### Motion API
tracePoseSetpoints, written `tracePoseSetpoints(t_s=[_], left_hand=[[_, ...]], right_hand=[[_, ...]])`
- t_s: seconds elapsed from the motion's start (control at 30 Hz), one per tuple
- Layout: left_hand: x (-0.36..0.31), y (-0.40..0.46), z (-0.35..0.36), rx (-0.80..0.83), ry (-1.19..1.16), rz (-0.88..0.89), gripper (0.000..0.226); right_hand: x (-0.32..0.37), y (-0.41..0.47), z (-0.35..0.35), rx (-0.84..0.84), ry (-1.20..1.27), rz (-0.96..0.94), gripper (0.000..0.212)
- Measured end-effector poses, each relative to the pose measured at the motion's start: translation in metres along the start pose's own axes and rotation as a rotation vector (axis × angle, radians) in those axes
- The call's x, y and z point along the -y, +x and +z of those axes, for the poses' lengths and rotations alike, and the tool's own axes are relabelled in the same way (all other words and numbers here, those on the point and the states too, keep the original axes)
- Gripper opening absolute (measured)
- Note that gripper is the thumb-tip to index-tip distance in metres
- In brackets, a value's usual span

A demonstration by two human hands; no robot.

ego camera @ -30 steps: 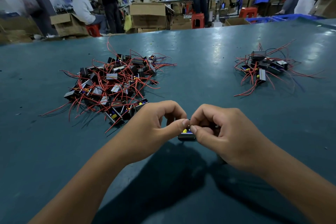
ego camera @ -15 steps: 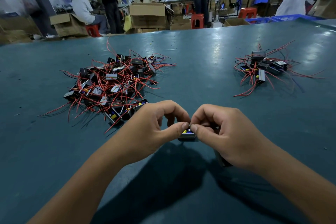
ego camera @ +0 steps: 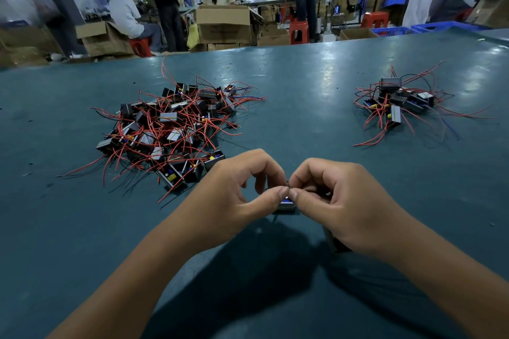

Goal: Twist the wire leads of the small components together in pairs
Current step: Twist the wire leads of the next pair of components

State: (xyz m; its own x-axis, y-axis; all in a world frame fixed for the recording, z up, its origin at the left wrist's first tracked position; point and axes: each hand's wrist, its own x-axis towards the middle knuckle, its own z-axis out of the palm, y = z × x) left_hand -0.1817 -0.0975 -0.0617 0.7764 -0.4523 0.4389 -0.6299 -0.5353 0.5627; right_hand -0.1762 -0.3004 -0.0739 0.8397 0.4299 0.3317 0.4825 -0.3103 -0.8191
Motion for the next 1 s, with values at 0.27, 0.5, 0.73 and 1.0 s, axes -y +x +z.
tracePoseSetpoints(t_s=[0.27,0.5,0.73,1.0], left_hand=[[-0.0031,0.0015,0.0029,-0.02,0.306,0.115,0.012],[-0.004,0.0031,0.0005,0.003,0.445,0.183,0.014],[-0.0057,0.0042,-0.0004,0.037,0.483,0.184,0.017],[-0.0022,0.004,0.0018,0.013,0.468,0.136,0.017]], right_hand=[[0.001,-0.0009,-0.0002,0.001,-0.117,-0.034,0.018],[0.0022,-0.0019,-0.0005,0.019,-0.138,-0.038,0.02],[0.0013,-0.0012,-0.0004,0.051,-0.191,-0.044,0.017],[-0.001,-0.0012,0.0002,0.056,-0.209,-0.041,0.017]])
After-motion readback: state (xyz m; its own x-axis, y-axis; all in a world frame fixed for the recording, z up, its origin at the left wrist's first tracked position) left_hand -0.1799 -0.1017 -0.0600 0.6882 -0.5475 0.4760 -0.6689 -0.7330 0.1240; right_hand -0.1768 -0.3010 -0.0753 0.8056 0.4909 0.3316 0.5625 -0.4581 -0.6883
